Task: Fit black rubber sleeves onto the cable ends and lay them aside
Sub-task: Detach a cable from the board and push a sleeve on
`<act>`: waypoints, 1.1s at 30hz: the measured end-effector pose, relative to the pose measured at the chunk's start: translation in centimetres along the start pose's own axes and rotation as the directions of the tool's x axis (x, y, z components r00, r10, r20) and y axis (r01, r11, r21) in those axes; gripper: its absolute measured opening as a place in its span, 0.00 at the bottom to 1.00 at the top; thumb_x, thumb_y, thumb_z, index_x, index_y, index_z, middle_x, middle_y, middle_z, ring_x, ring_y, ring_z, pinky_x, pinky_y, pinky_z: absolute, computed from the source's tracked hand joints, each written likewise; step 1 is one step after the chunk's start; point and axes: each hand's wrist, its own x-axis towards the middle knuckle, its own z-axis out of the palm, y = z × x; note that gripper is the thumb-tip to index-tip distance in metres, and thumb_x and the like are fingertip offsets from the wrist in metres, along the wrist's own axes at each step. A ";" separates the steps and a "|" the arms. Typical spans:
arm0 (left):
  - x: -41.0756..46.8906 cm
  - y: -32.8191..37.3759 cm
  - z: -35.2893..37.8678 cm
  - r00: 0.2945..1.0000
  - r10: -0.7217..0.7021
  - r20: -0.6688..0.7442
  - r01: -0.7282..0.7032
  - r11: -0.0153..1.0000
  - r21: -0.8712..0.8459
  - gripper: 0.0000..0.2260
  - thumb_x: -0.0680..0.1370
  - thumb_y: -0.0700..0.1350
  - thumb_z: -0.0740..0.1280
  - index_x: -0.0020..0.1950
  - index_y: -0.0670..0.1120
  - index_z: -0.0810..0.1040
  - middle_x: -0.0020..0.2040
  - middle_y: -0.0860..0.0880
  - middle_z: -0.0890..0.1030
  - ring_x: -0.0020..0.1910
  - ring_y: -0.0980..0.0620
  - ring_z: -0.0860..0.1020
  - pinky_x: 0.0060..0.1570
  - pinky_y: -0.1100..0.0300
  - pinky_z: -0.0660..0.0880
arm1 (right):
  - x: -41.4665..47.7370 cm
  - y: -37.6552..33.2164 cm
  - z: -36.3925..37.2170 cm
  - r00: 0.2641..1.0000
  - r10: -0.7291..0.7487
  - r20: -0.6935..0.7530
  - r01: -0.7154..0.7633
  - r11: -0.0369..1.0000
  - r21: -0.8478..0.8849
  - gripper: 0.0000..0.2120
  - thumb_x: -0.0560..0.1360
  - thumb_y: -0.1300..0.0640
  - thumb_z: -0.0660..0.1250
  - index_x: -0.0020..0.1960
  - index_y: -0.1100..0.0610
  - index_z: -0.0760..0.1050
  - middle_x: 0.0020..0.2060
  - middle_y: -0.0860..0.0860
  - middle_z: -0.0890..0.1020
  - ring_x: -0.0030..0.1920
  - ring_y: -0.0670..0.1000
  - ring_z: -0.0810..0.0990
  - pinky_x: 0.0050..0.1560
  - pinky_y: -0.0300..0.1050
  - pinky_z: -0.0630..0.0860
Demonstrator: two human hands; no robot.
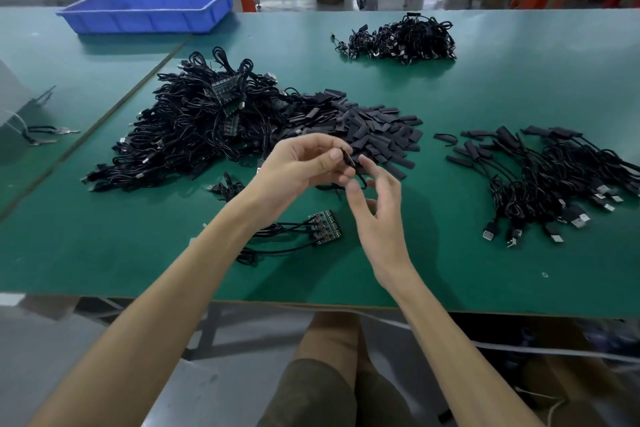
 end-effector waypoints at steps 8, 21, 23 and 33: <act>0.7 -2.3 -3.1 0.975 0.010 -0.221 0.111 0.842 0.528 0.06 0.83 0.38 0.66 0.58 0.43 0.81 0.48 0.46 0.86 0.43 0.45 0.86 0.45 0.49 0.84 | -0.3 0.2 -0.3 0.989 0.026 -0.149 -0.012 0.996 0.090 0.10 0.87 0.49 0.59 0.55 0.47 0.79 0.34 0.46 0.82 0.41 0.48 0.80 0.53 0.37 0.73; 2.0 -4.5 -6.9 0.988 0.005 -0.155 0.150 0.236 0.960 0.03 0.80 0.41 0.70 0.54 0.46 0.79 0.50 0.50 0.71 0.52 0.47 0.74 0.52 0.53 0.74 | -0.4 -0.2 -0.2 0.998 0.043 0.050 -0.049 0.990 0.128 0.08 0.86 0.52 0.62 0.59 0.48 0.80 0.28 0.50 0.80 0.32 0.45 0.79 0.41 0.38 0.75; 1.8 -4.7 -7.0 0.988 0.027 -0.154 0.145 0.214 0.966 0.04 0.80 0.43 0.71 0.54 0.46 0.78 0.51 0.49 0.70 0.54 0.48 0.71 0.55 0.53 0.71 | -0.4 -0.3 0.0 0.996 0.027 0.083 -0.035 0.994 0.108 0.09 0.85 0.54 0.64 0.62 0.48 0.81 0.28 0.50 0.80 0.33 0.46 0.78 0.40 0.42 0.75; 0.5 -4.3 -5.8 0.983 0.036 -0.177 0.150 0.386 0.910 0.04 0.83 0.40 0.65 0.54 0.48 0.72 0.46 0.52 0.79 0.46 0.51 0.79 0.46 0.55 0.75 | -0.1 0.5 0.3 0.996 -0.002 0.085 0.009 0.996 -0.086 0.12 0.82 0.56 0.69 0.65 0.51 0.82 0.33 0.47 0.84 0.30 0.42 0.73 0.35 0.39 0.73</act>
